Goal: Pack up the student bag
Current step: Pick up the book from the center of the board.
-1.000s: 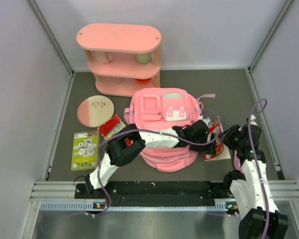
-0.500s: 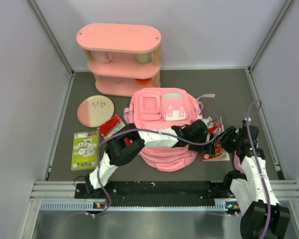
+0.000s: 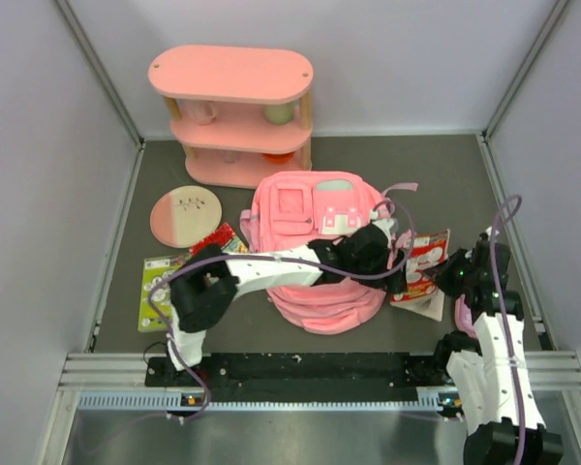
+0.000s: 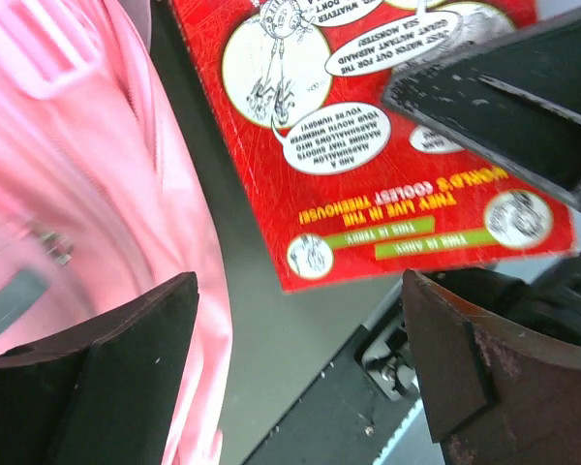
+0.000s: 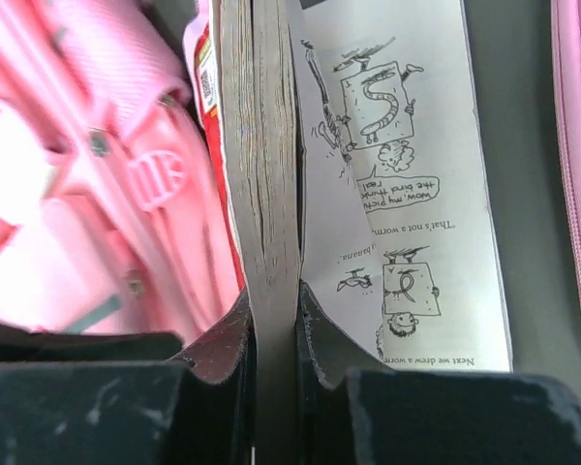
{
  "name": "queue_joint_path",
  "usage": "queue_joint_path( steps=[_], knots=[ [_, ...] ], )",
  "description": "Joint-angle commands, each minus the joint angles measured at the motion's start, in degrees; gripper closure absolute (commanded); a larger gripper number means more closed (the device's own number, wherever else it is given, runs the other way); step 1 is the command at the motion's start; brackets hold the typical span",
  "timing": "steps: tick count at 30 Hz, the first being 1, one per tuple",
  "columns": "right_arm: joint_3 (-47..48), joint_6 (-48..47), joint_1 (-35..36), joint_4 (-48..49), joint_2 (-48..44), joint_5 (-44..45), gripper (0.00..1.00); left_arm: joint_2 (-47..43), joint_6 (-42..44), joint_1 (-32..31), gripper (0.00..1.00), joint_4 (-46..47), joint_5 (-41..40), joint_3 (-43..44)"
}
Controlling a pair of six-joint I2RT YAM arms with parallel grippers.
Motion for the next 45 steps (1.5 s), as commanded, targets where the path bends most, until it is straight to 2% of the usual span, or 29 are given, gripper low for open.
queue_joint_path(
  steps=[1, 4, 7, 13, 14, 17, 22, 25, 28, 30, 31, 34, 35, 36, 37, 38, 39, 41, 42, 43, 45],
  knots=[
    [10.3, 3.3, 0.4, -2.2, -4.0, 0.7, 1.00, -17.0, 5.0, 0.7, 0.09, -0.8, -9.6, -3.2],
    [13.0, 4.3, 0.5, -3.3, -7.5, 0.0, 1.00, -24.5, 5.9, 1.6, 0.04, -1.0, -14.0, -7.8],
    [14.5, 5.6, 0.4, -3.1, -10.5, -5.0, 1.00, -31.4, 5.1, 4.3, 0.02, 0.2, -13.3, -13.6],
    [11.0, 12.0, 0.5, 10.0, -12.3, -28.0, 1.00, -39.8, 3.9, 10.7, 0.01, 7.8, -4.9, -22.0],
    [10.2, 14.3, 0.5, 12.3, -12.4, -33.0, 1.00, -40.2, 3.9, 11.5, 0.01, 8.3, -4.0, -22.3],
    [8.1, 17.3, 0.5, 17.6, -13.4, -38.9, 1.00, -40.1, 3.3, 11.9, 0.01, 13.0, -0.7, -23.4],
    [4.2, 21.3, 1.5, 25.6, -13.9, -45.2, 1.00, -38.2, -2.8, 12.2, 0.01, 30.7, 5.1, -26.8],
    [2.7, 25.0, 2.2, 31.6, -14.9, -47.8, 1.00, -35.4, -2.8, 12.2, 0.01, 30.0, 6.1, -23.8],
    [2.0, 26.4, 2.8, 33.1, -14.6, -49.3, 1.00, -34.0, -4.2, 12.4, 0.02, 33.3, 7.8, -24.2],
    [1.3, 27.1, 2.9, 35.4, -14.3, -50.8, 1.00, -33.1, -4.9, 12.6, 0.06, 35.4, 9.1, -24.1],
    [0.9, 27.6, 3.0, 37.0, -14.2, -51.1, 1.00, -32.8, -5.2, 12.6, 0.11, 35.5, 9.4, -24.0],
    [0.4, 26.5, 3.2, 38.7, -12.8, -52.1, 1.00, -33.0, -5.4, 12.7, 0.46, 36.1, 9.4, -24.7],
    [1.0, 23.8, 3.2, 30.9, -12.3, -49.9, 0.87, -33.2, -5.3, 12.9, 0.55, 35.9, 9.1, -25.1],
    [2.4, 20.8, 3.2, 26.9, -11.6, -48.1, 0.74, -34.4, -5.2, 13.0, 0.78, 35.2, 7.5, -25.8],
    [3.1, 16.5, 3.2, 22.7, -10.9, -43.3, 0.64, -35.3, -5.0, 13.2, 0.86, 34.1, 6.3, -26.2],
    [3.8, 14.4, 3.1, 19.5, -10.7, -40.6, 0.28, -36.4, -4.6, 13.6, 0.92, 32.7, 4.8, -26.6],
    [6.0, 12.2, 3.1, 12.0, -10.4, -37.4, 0.13, -38.8, -4.0, 13.9, 0.97, 28.5, 3.4, -27.1],
    [8.1, 7.0, 3.1, 6.1, -11.3, -27.2, 0.01, -41.9, -1.2, 14.9, 0.98, 23.4, -1.4, -27.6],
    [10.4, 5.4, 3.1, 0.2, -11.7, -23.5, 0.01, -45.1, -0.3, 15.1, 0.99, 19.2, -3.0, -28.3],
    [11.0, 4.5, 3.1, -1.0, -12.9, -19.3, 0.01, -46.7, 1.0, 15.9, 1.00, 17.5, -5.8, -28.8],
    [11.1, 5.0, 3.1, -1.0, -13.7, -19.9, 0.01, -51.4, 1.5, 16.6, 1.00, 14.8, -8.9, -30.7]
  ],
)
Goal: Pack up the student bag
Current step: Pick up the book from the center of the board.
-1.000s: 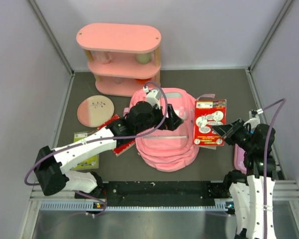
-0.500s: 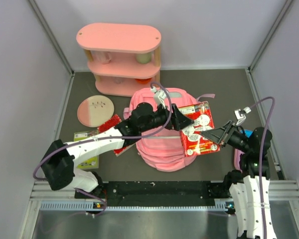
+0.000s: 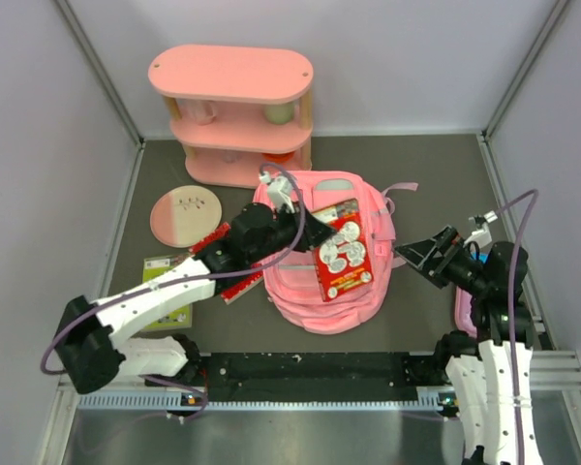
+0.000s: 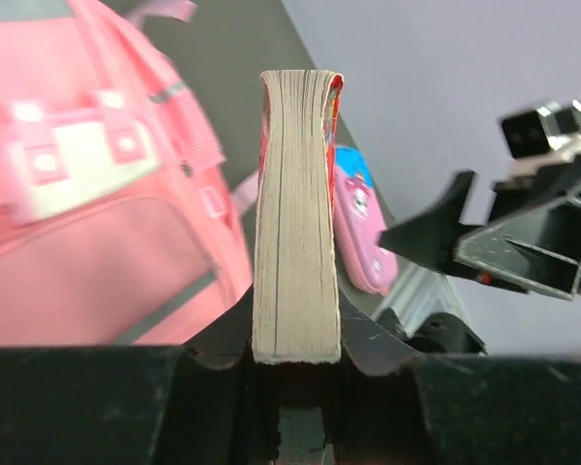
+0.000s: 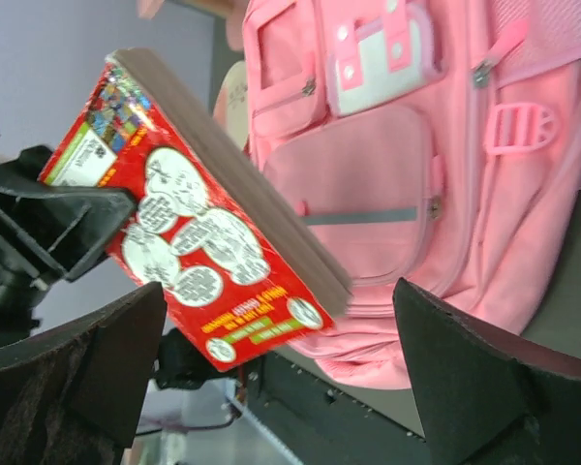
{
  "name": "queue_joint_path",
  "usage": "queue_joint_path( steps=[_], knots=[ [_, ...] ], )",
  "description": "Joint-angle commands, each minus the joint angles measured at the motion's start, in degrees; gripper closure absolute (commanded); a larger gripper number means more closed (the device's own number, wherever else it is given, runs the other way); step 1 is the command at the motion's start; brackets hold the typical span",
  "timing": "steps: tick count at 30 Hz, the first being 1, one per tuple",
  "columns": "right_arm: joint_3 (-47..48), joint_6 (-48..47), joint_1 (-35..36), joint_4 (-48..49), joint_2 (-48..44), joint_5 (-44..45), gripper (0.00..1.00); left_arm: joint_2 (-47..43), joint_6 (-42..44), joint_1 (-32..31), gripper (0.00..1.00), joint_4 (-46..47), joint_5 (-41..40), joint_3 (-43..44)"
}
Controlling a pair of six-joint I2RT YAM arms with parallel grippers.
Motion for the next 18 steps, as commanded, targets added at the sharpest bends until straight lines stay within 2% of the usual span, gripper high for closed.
queue_joint_path(
  steps=[1, 6, 10, 12, 13, 16, 18],
  knots=[
    [4.6, -4.8, 0.5, -8.8, -2.9, 8.8, 0.01, -11.9, 3.4, 2.3, 1.00, -5.0, -11.8, -2.0],
    [-1.3, 2.5, 0.8, -4.1, -7.4, 1.3, 0.01, -19.2, 1.1, 2.8, 1.00, -3.1, -16.6, -6.5],
    [-7.8, 17.9, 4.9, 11.2, -12.3, -3.2, 0.01, -20.6, -2.3, 2.9, 1.00, 4.1, -17.3, -9.5],
    [-8.6, 19.6, 7.1, 12.3, -13.2, -1.1, 0.01, -20.6, -5.1, 2.8, 1.00, 7.6, -16.8, -11.9],
    [-8.3, 19.4, 10.5, 12.3, -13.1, 1.4, 0.01, -20.4, -6.1, 2.9, 1.00, 9.3, -16.5, -12.7],
    [-7.4, 18.7, 15.8, 12.9, -9.6, 5.7, 0.01, -19.0, -8.8, 2.9, 1.00, 14.7, -14.8, -14.2],
    [-7.2, 18.4, 23.0, 15.5, -6.7, 8.8, 0.01, -17.6, -10.1, 2.8, 1.00, 18.0, -13.3, -14.3]
  ],
)
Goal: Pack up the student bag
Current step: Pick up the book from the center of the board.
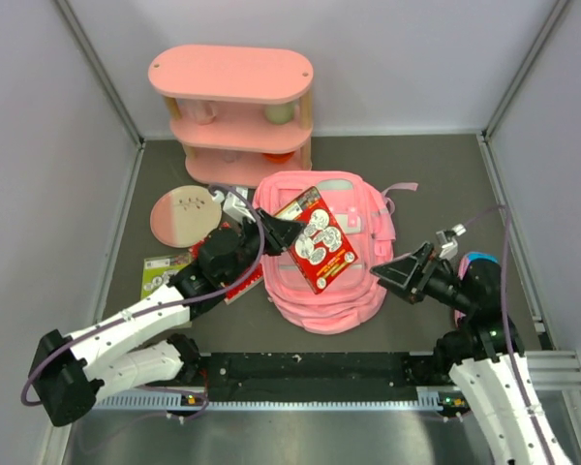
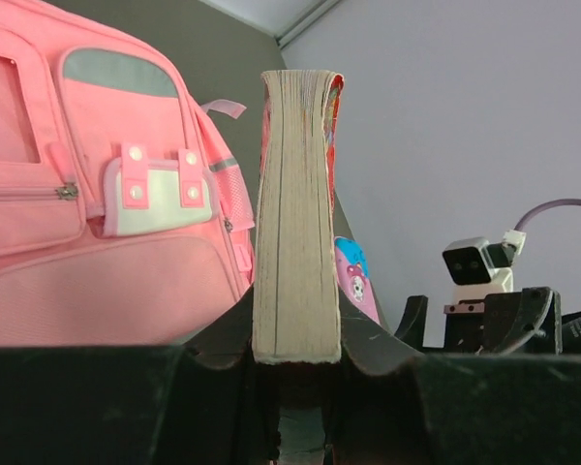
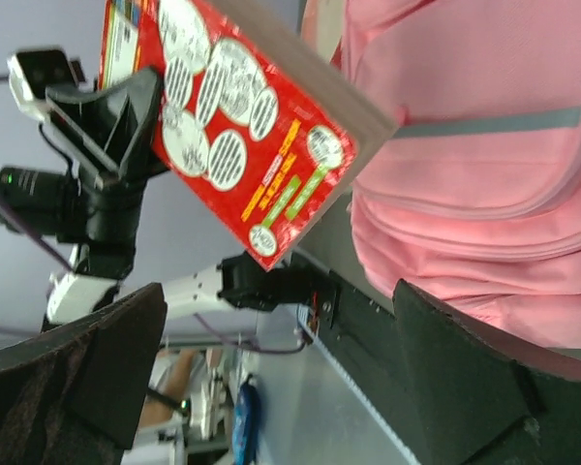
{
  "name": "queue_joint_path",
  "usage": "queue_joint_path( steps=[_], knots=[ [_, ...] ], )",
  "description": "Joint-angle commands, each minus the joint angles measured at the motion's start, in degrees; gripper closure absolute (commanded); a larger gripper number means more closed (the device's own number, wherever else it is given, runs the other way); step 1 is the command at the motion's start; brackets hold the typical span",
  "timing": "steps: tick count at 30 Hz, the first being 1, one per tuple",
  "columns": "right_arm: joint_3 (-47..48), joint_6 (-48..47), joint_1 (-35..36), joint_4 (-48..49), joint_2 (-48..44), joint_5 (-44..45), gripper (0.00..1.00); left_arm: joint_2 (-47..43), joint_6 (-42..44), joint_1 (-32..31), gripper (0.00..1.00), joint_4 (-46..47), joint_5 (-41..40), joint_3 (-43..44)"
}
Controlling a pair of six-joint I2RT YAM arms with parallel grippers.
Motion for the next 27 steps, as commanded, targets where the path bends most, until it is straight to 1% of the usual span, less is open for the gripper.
queue_joint_path(
  steps=[1, 2, 3, 4, 5, 6, 7, 9, 10, 13, 15, 20, 21, 24, 26, 27],
  knots=[
    [1.8, 2.6, 11.3, 9.1, 6.9, 9.8, 0.01, 1.3, -5.9, 0.0, 1.00, 15.5, 2.5, 0.1],
    [1.8, 2.6, 16.7, 10.1, 8.4, 12.0, 0.01, 1.9, -6.3, 0.0, 1.00, 16.3, 2.7, 0.0],
    [1.8, 2.9, 19.0, 11.6, 9.6, 14.2, 0.01, 2.1, -6.9, 0.0, 1.00, 17.5, 3.0, 0.1],
    [1.5, 3.5, 21.6, 13.6, 12.1, 18.3, 0.01, 2.1, -7.3, 0.0, 1.00, 17.9, 3.2, 0.1],
    [0.8, 3.6, 23.7, 15.9, 13.3, 19.7, 0.01, 2.1, -7.3, 0.0, 1.00, 18.2, 3.3, 0.1],
    [0.1, 3.6, 27.4, 21.5, 14.8, 20.7, 0.01, 2.2, -7.2, 0.0, 1.00, 18.5, 3.5, 0.3],
    [-0.5, 4.8, 29.1, 23.3, 15.9, 23.7, 0.01, 2.2, -7.0, 0.0, 1.00, 18.4, 3.8, 0.6],
    [-2.2, 6.3, 31.8, 28.1, 18.9, 25.7, 0.01, 2.2, -7.3, 0.0, 1.00, 18.2, 4.0, 0.8],
    [-2.9, 7.5, 32.1, 33.7, 19.5, 26.7, 0.01, 2.1, -7.4, 0.0, 1.00, 18.4, 4.1, 0.7],
    [-4.8, 9.0, 32.6, 41.3, 22.3, 27.9, 0.01, 1.7, -8.1, 0.0, 1.00, 18.9, 4.3, 0.0],
    [-4.6, 9.0, 32.7, 42.7, 24.1, 28.9, 0.01, 1.7, -8.8, 0.0, 1.00, 19.2, 4.7, -0.3],
    [-5.7, 9.6, 33.1, 52.0, 26.7, 31.3, 0.01, 2.9, -10.8, 0.0, 1.00, 21.6, 6.2, -1.4],
    [-5.8, 9.7, 33.2, 53.0, 26.9, 31.5, 0.03, 3.0, -11.2, 0.0, 1.00, 22.2, 6.3, -1.5],
    [-6.6, 10.7, 33.2, 58.0, 27.8, 31.4, 0.14, 3.6, -11.9, 0.0, 1.00, 23.0, 6.4, -2.2],
    [-7.2, 11.1, 33.2, 58.9, 26.8, 31.7, 0.31, 3.6, -12.1, 0.0, 1.00, 23.0, 6.2, -2.6],
    [-7.4, 11.1, 33.1, 57.4, 26.1, 32.1, 0.39, 3.6, -12.3, 0.0, 1.00, 23.1, 6.2, -2.8]
  ],
)
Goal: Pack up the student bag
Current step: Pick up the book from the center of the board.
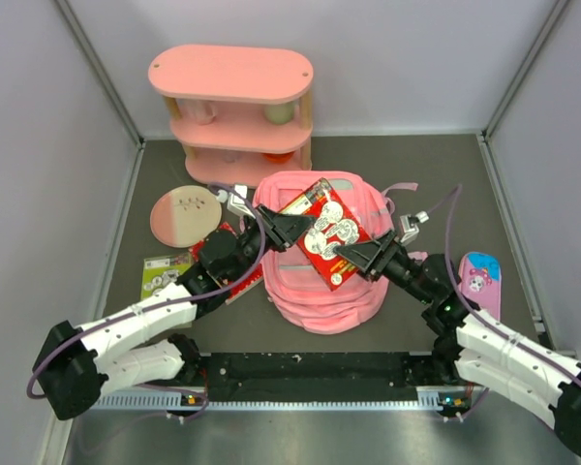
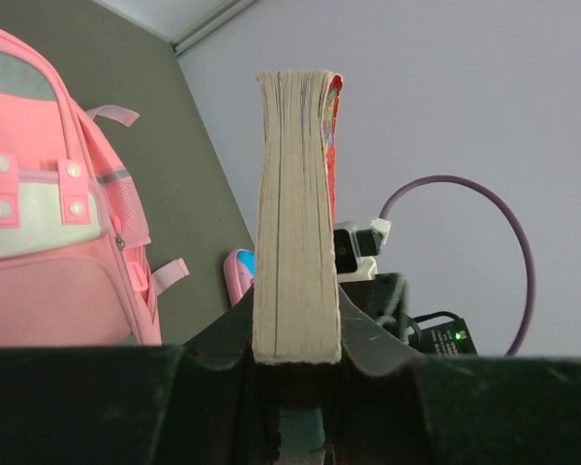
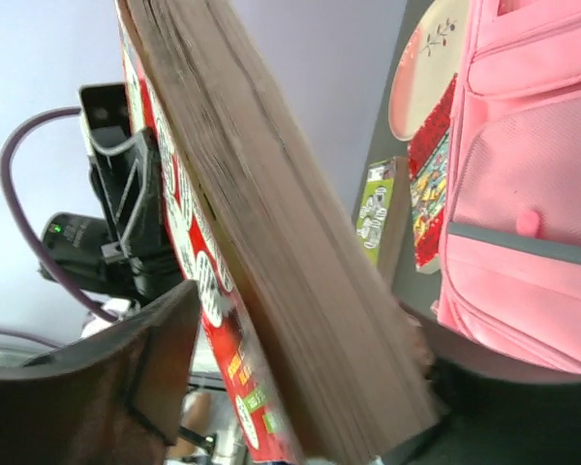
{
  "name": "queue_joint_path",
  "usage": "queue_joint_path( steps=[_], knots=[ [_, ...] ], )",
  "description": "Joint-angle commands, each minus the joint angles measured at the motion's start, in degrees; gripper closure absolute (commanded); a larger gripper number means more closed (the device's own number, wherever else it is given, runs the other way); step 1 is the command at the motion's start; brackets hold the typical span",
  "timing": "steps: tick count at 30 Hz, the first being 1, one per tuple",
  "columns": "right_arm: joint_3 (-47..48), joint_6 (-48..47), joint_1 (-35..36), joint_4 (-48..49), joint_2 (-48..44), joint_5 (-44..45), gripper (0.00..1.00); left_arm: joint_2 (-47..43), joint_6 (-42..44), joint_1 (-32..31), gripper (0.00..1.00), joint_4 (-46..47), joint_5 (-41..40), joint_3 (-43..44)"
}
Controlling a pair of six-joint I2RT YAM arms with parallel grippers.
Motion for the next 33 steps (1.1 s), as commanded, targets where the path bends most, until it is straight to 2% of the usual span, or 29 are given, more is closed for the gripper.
queue_joint_path(
  steps=[1, 3, 4, 5, 6, 7, 8, 9, 10, 11, 12, 15, 18, 21, 27, 33],
  knots=[
    [-0.9, 0.5, 0.7, 6.2, -2.3, 3.1, 0.56, -0.4, -2.0, -0.1, 1.00, 7.5, 0.7, -0.3],
    [-0.9, -0.1, 0.7, 4.8, -4.8, 3.5, 0.76, -0.3, -1.8, -0.1, 1.00, 6.8, 0.9, -0.2],
    [-0.6, -0.7, 0.7, 2.5, -5.6, 4.1, 0.93, -0.3, -1.5, -0.1, 1.00, 5.7, 1.0, -0.2],
    [-0.2, -1.2, 0.7, 0.4, -7.9, 4.6, 1.00, -0.2, -1.1, -0.1, 1.00, 4.6, 1.1, 0.2],
    [0.4, -2.0, 0.8, -1.9, -9.2, 5.1, 1.00, -0.2, 0.0, 0.0, 0.98, 2.8, 1.1, 0.7],
    [1.1, -4.4, 0.7, -9.7, -10.8, 7.3, 1.00, -0.3, 1.0, 0.1, 0.89, 0.2, 1.3, 1.4],
    [3.0, -6.0, 0.7, -13.5, -12.4, 8.7, 1.00, -0.3, 2.3, 0.1, 0.53, -3.7, 2.1, 2.6],
    [3.9, -7.4, 0.7, -17.2, -16.1, 10.3, 1.00, -0.1, 5.5, 0.1, 0.38, -7.2, 2.2, 3.6],
    [4.8, -9.6, 0.7, -22.1, -17.8, 14.8, 1.00, 0.1, 7.5, 0.0, 0.27, -11.8, 2.3, 5.0],
    [7.3, -10.2, 0.7, -32.3, -19.3, 17.3, 1.00, 0.9, 9.9, 0.1, 0.13, -20.6, 2.3, 8.0],
    [8.4, -11.1, 0.7, -37.6, -22.1, 20.1, 1.00, 1.5, 15.1, 0.0, 0.09, -24.1, 2.8, 9.2],
    [11.4, -13.3, 0.7, -50.3, -25.0, 28.4, 1.00, 3.1, 24.7, -0.4, 0.01, -35.6, 6.9, 11.6],
    [13.5, -13.4, 0.8, -58.7, -27.3, 34.1, 1.00, 4.5, 32.1, -3.2, 0.01, -44.9, 5.7, 12.5],
    [15.4, -13.7, 0.7, -65.4, -28.5, 39.0, 1.00, 5.2, 38.1, -7.3, 0.01, -49.1, 4.7, 12.6],
    [19.1, -15.3, 0.7, -72.0, -30.0, 45.3, 1.00, 7.0, 46.1, -15.3, 0.01, -55.5, 6.1, 14.6],
    [19.1, -14.6, 0.8, -73.6, -31.1, 43.5, 1.00, 9.9, 48.9, -16.7, 0.03, -56.6, 9.8, 15.6]
  ],
)
